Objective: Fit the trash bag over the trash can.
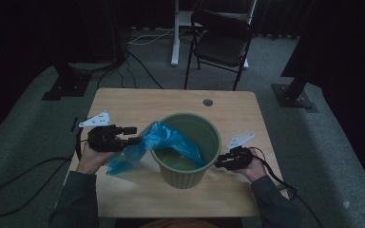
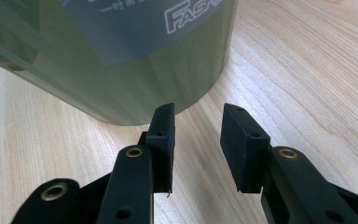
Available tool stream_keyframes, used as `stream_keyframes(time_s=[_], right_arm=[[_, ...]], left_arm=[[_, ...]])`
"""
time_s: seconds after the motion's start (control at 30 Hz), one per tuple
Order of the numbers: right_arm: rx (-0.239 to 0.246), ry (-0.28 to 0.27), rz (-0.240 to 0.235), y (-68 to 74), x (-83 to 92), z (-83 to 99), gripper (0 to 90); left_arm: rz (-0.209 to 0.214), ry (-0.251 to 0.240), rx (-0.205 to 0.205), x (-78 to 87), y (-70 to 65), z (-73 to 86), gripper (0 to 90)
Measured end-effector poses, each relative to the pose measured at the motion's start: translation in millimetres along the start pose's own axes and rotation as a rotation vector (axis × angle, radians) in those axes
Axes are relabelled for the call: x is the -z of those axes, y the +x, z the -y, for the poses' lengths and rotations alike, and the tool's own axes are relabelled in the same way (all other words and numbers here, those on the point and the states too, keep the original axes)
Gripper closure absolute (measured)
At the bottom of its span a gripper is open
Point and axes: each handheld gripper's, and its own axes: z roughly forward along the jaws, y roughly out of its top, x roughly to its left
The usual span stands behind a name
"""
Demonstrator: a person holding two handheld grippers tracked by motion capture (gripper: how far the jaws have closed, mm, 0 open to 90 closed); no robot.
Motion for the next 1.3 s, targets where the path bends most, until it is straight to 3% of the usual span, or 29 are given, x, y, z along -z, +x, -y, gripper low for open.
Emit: stream_keyframes(time_s=[0.17,0.37,0.53,0.97,1.3], right_arm=[[0.012,-0.008,-0.013,2.8,0.8,-1.6,65.0],[0.034,-0.041,-0.043,7.0,2.6,-4.9,65.0],[0.040,-0.052,-0.053,9.4,2.5,-7.0,65.0],[0.046,-0.068,-0.059,12.2,2.3,-9.6,65.8],[0.030,-0.088,-0.033,17.1,-0.8,-17.5,66.7]], left_arm=[[0.019,0.030,0.000,-12.1,0.0,-2.4,52.3],[0.000,0.027,-0.003,-18.4,-3.0,-8.8,74.2],[-0.009,0.020,-0.014,-21.4,-4.8,-14.1,85.2],[-0.017,0.012,-0.056,-33.3,-11.8,-34.0,89.1],[-0.006,0.020,-0.080,-49.8,-15.8,-49.3,89.0]])
